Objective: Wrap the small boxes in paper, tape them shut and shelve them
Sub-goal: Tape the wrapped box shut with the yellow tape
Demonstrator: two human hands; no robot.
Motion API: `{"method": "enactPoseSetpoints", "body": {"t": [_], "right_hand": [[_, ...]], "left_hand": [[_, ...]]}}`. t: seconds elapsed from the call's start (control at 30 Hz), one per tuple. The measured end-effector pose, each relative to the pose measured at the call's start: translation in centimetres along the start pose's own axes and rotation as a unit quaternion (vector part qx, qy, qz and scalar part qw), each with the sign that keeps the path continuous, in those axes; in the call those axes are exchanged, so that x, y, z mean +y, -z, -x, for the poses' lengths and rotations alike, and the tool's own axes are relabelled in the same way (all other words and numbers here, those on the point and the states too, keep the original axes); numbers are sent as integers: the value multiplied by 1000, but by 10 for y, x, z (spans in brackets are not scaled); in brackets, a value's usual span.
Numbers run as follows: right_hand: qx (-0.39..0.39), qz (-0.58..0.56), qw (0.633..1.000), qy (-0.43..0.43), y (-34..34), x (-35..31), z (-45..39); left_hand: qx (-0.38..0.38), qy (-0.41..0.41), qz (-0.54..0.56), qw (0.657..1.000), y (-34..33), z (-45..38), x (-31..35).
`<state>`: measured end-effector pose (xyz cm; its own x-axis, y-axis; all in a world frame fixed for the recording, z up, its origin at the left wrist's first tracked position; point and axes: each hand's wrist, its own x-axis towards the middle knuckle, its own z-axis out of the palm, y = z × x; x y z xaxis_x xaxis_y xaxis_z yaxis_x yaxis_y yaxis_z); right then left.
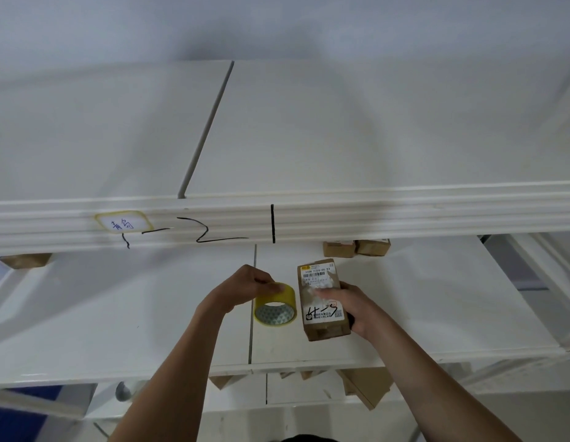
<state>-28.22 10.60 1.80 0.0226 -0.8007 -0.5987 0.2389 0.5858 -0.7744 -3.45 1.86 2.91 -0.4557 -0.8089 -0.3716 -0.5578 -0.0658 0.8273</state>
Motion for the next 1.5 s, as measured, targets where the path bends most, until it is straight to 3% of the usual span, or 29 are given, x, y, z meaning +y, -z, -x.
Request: {"method": "enactPoseSetpoints", "body": {"t": [0.2,0.6,0.93,1.07,1.27,1.43,1.5], "right_hand": [[-18,-5,1000,18,4,-11,6],[-75,-114,991,11,-11,-2,15],[-65,-206,976,7,-13,-9,13],[-38,-120,992,-15,-9,-5,5],[37,159,987,-1,-8,-11,0],[55,213,975,-38,-10,-4,-8],[52,203,977,-47,-7,-2,-12]], "left_hand": [[73,6,-73,995,-4,-6,-13],[17,24,-16,999,-19,-9,-4],[1,8,66,998,-24,-3,9],[3,2,54,999,-21,-3,3],[53,-5,-29,998,-32,-9,3],[55,-42,-153,986,-39,-11,13],[46,-30,-110,992,-38,-11,10]]}}
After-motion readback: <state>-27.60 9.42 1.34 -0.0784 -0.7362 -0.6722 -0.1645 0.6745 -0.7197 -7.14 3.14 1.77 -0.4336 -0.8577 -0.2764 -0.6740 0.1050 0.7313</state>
